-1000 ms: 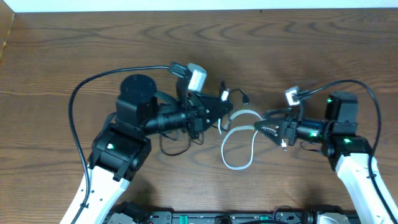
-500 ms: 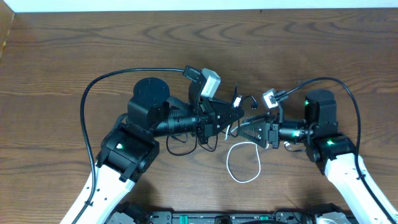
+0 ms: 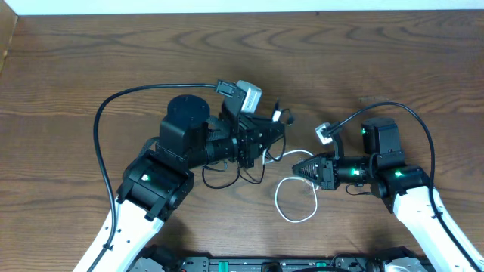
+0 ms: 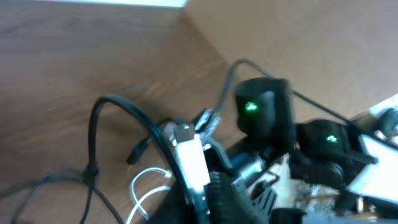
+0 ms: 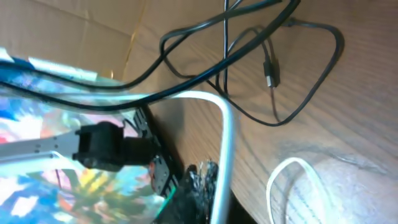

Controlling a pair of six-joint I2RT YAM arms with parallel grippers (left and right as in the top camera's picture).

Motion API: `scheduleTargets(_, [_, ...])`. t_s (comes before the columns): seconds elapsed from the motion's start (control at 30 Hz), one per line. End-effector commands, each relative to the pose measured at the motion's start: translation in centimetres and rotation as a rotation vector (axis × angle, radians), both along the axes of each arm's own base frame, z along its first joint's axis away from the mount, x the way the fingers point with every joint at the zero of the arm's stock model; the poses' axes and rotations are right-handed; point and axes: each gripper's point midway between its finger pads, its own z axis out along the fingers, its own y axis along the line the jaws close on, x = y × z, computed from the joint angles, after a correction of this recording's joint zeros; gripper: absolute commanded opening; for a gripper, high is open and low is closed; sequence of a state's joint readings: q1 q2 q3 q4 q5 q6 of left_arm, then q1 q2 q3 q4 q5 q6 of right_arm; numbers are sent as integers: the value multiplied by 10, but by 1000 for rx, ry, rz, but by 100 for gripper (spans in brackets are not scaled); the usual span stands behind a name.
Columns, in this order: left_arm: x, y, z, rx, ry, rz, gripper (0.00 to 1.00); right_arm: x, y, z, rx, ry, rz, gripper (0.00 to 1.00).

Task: Untangle cables

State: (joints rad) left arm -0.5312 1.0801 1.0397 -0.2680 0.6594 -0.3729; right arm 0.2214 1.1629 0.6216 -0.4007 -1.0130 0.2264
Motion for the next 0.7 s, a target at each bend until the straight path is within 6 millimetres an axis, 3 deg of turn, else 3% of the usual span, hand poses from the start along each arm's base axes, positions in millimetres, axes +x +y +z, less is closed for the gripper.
scheduleTargets(0.0, [19,17,-12,90,-14,144,33,9,-5,-7,-65,-52,-32,1])
scheduleTargets(0.07, [25,28,-25,147,10,212,48,20,-15,-18,-148,-69,-93,1])
scheduleTargets(0.13, [29,39,-39,210,41,272,56,27,-23,-25,-211,-84,-139,1])
scheduleTargets(0.3, [29,59,-73,347,127,349,57,35,-32,-32,-274,-98,-186,1])
scheduleTargets(0.4, [27,71,-96,437,187,381,56,39,-32,-26,-275,-113,-193,1])
scheduleTargets(0.5, [26,72,-114,489,241,376,56,45,-31,-5,-278,-118,-196,1])
scheduleTargets(0.6, [28,71,-130,525,281,369,56,58,-37,34,-321,-160,-228,1])
scheduleTargets(0.67, [29,70,-140,548,307,364,42,70,-44,74,-366,-241,-257,1])
